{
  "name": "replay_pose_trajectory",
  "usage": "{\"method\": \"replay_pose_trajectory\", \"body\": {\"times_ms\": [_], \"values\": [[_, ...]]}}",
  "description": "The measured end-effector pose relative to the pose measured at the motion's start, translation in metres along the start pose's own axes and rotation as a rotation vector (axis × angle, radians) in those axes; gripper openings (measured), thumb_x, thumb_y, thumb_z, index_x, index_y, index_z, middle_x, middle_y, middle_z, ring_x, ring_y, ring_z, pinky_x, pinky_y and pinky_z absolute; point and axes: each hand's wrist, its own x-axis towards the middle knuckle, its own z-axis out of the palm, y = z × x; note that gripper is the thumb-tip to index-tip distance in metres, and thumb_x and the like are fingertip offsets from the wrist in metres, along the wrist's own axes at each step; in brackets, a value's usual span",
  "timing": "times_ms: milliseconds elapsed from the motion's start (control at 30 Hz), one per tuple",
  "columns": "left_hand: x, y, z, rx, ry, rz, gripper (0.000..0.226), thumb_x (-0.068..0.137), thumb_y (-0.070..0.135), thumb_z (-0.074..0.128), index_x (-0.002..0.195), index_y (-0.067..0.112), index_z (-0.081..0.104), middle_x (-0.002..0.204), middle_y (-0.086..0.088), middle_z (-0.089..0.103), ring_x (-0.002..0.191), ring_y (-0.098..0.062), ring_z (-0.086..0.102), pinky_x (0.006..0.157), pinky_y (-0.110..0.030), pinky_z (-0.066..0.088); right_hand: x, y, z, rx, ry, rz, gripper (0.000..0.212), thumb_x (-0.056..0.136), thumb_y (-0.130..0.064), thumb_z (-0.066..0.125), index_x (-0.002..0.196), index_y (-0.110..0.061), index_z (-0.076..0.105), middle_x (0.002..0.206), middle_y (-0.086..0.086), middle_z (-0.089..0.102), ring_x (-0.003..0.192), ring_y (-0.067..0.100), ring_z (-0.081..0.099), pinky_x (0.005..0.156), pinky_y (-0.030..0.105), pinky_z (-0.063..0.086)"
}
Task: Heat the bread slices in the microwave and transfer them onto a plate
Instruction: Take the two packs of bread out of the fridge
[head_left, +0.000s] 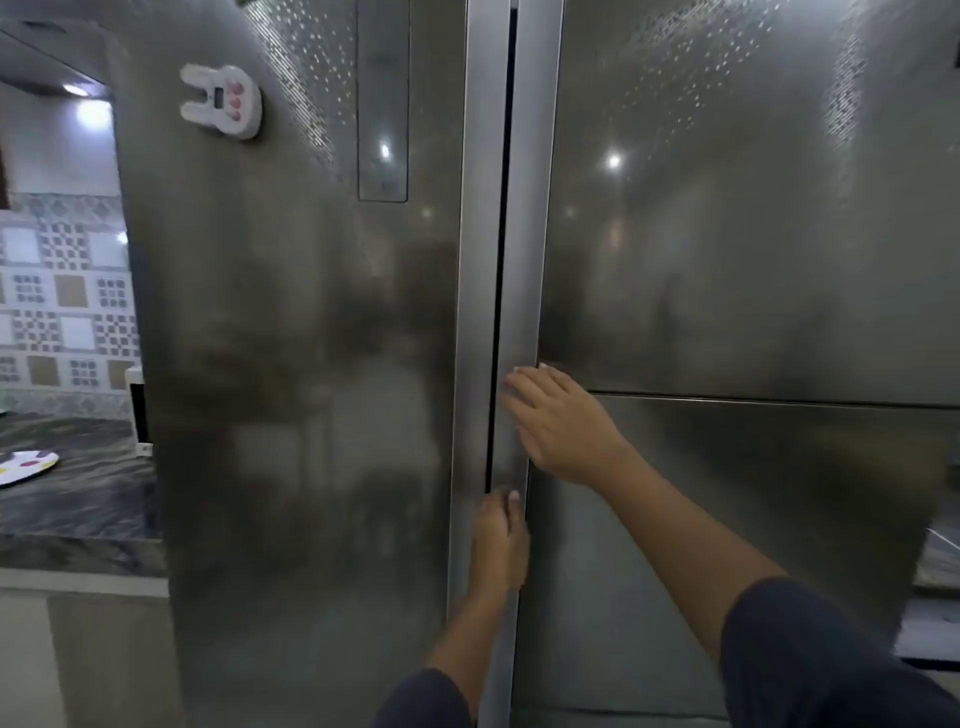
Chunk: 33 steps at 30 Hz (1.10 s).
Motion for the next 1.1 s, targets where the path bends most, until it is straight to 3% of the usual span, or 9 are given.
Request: {"method": "replay_pose_trajectory", "body": {"times_ms": [67, 133, 200, 300, 633, 767, 900, 1000, 1100], "values": [[-0.001, -0.001, 0.009, -0.123, -0.015, -0.031, 0.031, 0.100, 0.026, 0.030, 0.083, 0.015, 0.054, 0.074, 0.004, 0.049, 0.068, -0.009, 0.047, 0.070, -0.030, 0.042, 0.008, 0.002, 0.006, -0.043, -0.003, 0.008, 0.040, 0.078, -0.026, 0.036, 0.092, -0.012, 0.070, 0.106, 0.008, 0.066, 0.106, 0.026, 0.061, 0.104, 0.038, 0.039], [-0.006, 0.000, 0.017, -0.229, -0.023, -0.072, 0.030, 0.101, 0.025, 0.029, 0.079, 0.022, 0.050, 0.077, 0.007, 0.050, 0.068, 0.000, 0.046, 0.066, -0.011, 0.041, 0.008, 0.003, 0.011, -0.138, 0.012, 0.002, 0.044, 0.078, -0.026, 0.034, 0.087, -0.009, 0.073, 0.098, 0.009, 0.069, 0.104, 0.027, 0.063, 0.105, 0.039, 0.032], [-0.008, 0.000, 0.021, -0.271, -0.003, -0.087, 0.030, 0.101, 0.023, 0.030, 0.078, 0.027, 0.049, 0.077, 0.012, 0.048, 0.067, 0.004, 0.045, 0.064, -0.003, 0.039, 0.005, 0.001, 0.015, -0.192, 0.013, 0.002, 0.047, 0.078, -0.027, 0.033, 0.086, -0.008, 0.075, 0.096, 0.008, 0.071, 0.106, 0.027, 0.063, 0.106, 0.042, 0.035], [-0.007, -0.001, 0.018, -0.292, -0.008, -0.070, 0.031, 0.101, 0.021, 0.031, 0.078, 0.018, 0.051, 0.074, 0.005, 0.046, 0.066, 0.000, 0.042, 0.061, -0.004, 0.038, 0.006, -0.007, 0.013, -0.208, -0.039, 0.041, 0.048, 0.077, -0.026, 0.031, 0.084, -0.007, 0.075, 0.095, 0.009, 0.071, 0.107, 0.026, 0.062, 0.107, 0.042, 0.037], [-0.017, 0.013, 0.001, -0.261, -0.127, -0.103, 0.030, 0.101, 0.022, 0.030, 0.078, 0.027, 0.048, 0.076, 0.012, 0.050, 0.063, 0.009, 0.050, 0.061, 0.000, 0.040, 0.001, -0.019, 0.008, -0.150, -0.086, 0.160, 0.048, 0.074, -0.022, 0.030, 0.075, -0.003, 0.074, 0.094, 0.012, 0.071, 0.108, 0.027, 0.061, 0.105, 0.040, 0.029], [-0.042, 0.011, 0.002, -0.322, -0.129, -0.121, 0.035, 0.101, 0.028, 0.032, 0.095, 0.003, 0.056, 0.082, -0.003, 0.056, 0.074, -0.008, 0.050, 0.060, -0.010, 0.041, -0.020, -0.024, -0.009, -0.107, 0.029, 0.141, 0.029, 0.075, -0.015, 0.042, 0.074, -0.003, 0.068, 0.094, 0.013, 0.068, 0.113, 0.028, 0.052, 0.109, 0.039, 0.024], [-0.079, 0.023, 0.003, -0.329, -0.081, -0.086, 0.035, 0.100, 0.029, 0.034, 0.090, 0.002, 0.053, 0.079, -0.007, 0.052, 0.072, -0.013, 0.047, 0.065, -0.026, 0.041, -0.046, -0.028, -0.040, -0.109, 0.045, 0.140, 0.028, 0.076, -0.015, 0.046, 0.081, -0.002, 0.069, 0.101, 0.014, 0.068, 0.114, 0.030, 0.056, 0.112, 0.037, 0.019], [-0.117, 0.043, 0.003, -0.329, -0.080, -0.082, 0.031, 0.100, 0.026, 0.034, 0.088, 0.006, 0.054, 0.075, -0.004, 0.052, 0.066, -0.006, 0.045, 0.060, -0.019, 0.039, -0.069, -0.034, -0.067, -0.074, 0.054, 0.161, 0.031, 0.076, -0.015, 0.043, 0.084, -0.001, 0.069, 0.102, 0.014, 0.067, 0.117, 0.027, 0.045, 0.112, 0.037, 0.019], [-0.157, 0.065, 0.001, -0.216, -0.025, -0.026, 0.023, 0.098, 0.023, 0.039, 0.100, 0.015, 0.060, 0.089, 0.004, 0.058, 0.076, -0.001, 0.053, 0.066, -0.007, 0.041, -0.096, -0.034, -0.098, -0.023, 0.066, 0.173, 0.034, 0.075, -0.016, 0.041, 0.084, 0.000, 0.069, 0.102, 0.016, 0.067, 0.116, 0.026, 0.038, 0.111, 0.038, 0.021]]}}
